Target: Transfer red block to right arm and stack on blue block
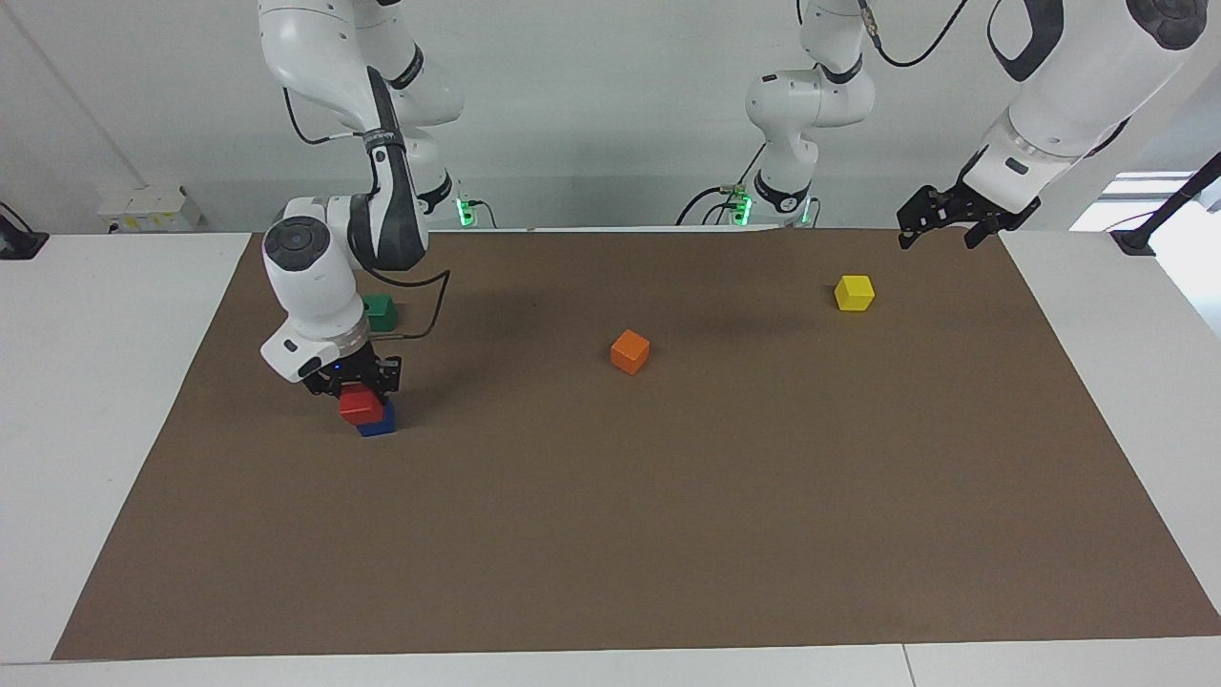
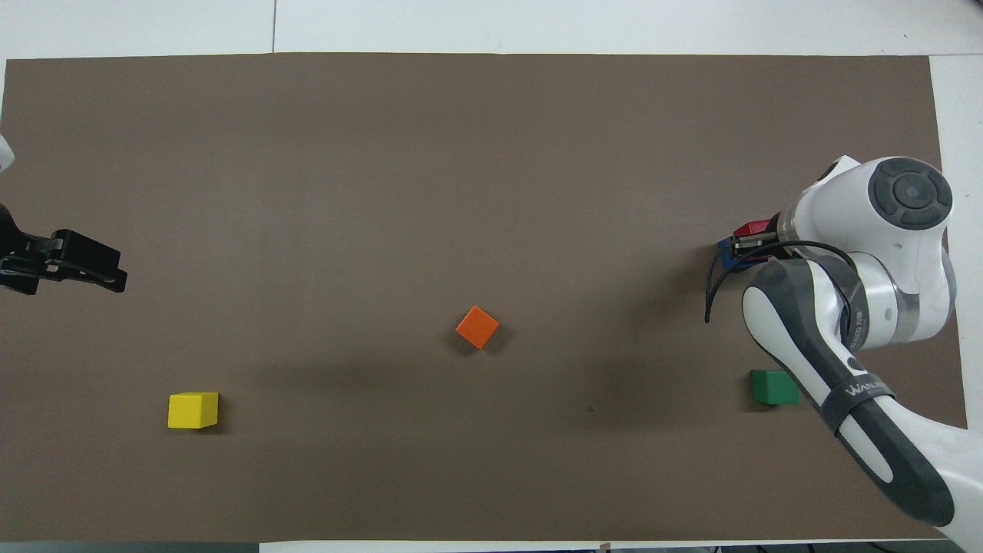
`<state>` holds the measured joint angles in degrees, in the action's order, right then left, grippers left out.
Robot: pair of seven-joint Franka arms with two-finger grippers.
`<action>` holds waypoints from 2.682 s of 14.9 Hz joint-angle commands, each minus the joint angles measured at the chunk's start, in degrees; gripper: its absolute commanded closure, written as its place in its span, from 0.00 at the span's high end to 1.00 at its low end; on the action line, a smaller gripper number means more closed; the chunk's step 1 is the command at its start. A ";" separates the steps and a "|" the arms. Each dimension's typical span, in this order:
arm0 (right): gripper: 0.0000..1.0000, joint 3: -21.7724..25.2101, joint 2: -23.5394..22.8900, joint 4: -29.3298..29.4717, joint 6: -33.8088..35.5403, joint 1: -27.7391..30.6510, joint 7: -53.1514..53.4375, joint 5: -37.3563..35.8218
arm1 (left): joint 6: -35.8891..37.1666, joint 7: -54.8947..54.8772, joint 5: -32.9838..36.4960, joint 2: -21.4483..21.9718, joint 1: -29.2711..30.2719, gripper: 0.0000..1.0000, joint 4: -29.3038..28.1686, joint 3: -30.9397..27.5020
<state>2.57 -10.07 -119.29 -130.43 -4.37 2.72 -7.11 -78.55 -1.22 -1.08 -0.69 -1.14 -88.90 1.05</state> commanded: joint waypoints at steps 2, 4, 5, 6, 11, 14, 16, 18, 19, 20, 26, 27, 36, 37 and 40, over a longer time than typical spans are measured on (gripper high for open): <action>0.72 -0.28 0.23 -0.24 0.01 0.06 -0.44 -1.15 | 1.82 0.78 1.26 1.48 -0.01 1.00 -1.45 -0.09; 0.83 -0.28 0.23 -0.24 0.01 0.06 -0.35 -1.24 | 2.78 0.78 1.26 1.48 0.00 1.00 -1.36 -0.09; 0.91 -0.28 0.23 -0.24 0.01 0.06 -0.44 -1.24 | 3.40 0.78 1.26 1.48 0.00 1.00 -1.45 -0.09; 0.99 -0.28 0.23 -0.24 0.09 0.06 -0.44 -1.24 | 3.84 0.78 1.26 1.48 0.00 1.00 -1.36 -0.09; 1.00 -0.46 0.31 1.86 2.64 -0.99 -0.26 -0.80 | 4.55 0.69 1.26 1.48 0.00 1.00 -1.36 -0.09; 1.00 -0.72 1.10 4.58 4.39 -0.99 -0.26 1.30 | 4.63 0.69 1.26 1.48 0.00 1.00 -1.36 -0.09; 1.00 -0.89 1.81 6.43 5.97 -0.99 -0.35 4.20 | 4.63 0.69 1.26 1.48 0.00 1.00 -1.36 -0.09; 1.00 -0.81 2.51 9.58 10.35 -0.91 -0.53 5.43 | 4.63 0.69 1.26 1.48 0.00 1.00 -1.36 -0.09; 1.00 -0.81 2.95 11.52 13.16 -0.90 -0.61 6.57 | 4.63 0.69 1.26 1.48 0.00 1.00 -1.36 -0.09; 1.00 -0.81 3.39 13.27 15.97 -0.64 -0.79 7.45 | 4.63 0.69 1.26 1.48 0.00 1.00 -1.36 -0.09; 1.00 -0.55 10.14 17.69 27.50 -0.29 -0.88 10.27 | 4.63 0.69 1.26 1.48 0.00 1.00 -1.36 -0.09; 1.00 -0.46 11.72 17.69 29.17 -0.20 -0.88 10.27 | 4.63 0.69 1.26 1.48 0.00 1.00 -1.36 -0.09; 1.00 1.21 17.28 20.93 41.13 1.99 -8.70 9.13 | 4.63 0.69 1.26 1.48 0.00 1.00 -1.36 -0.09; 0.99 1.21 16.84 22.07 42.44 2.43 -8.70 9.13 | 4.63 0.69 1.26 1.48 0.00 1.00 -1.36 -0.09; 0.97 1.21 13.77 26.98 46.57 3.66 -8.70 8.52 | 4.63 0.69 1.26 1.48 0.00 1.00 -1.36 -0.09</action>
<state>4.07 7.24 -97.70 -87.40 -2.29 -4.64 1.70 -74.34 -1.13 -1.08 -0.66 -1.10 -88.91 0.97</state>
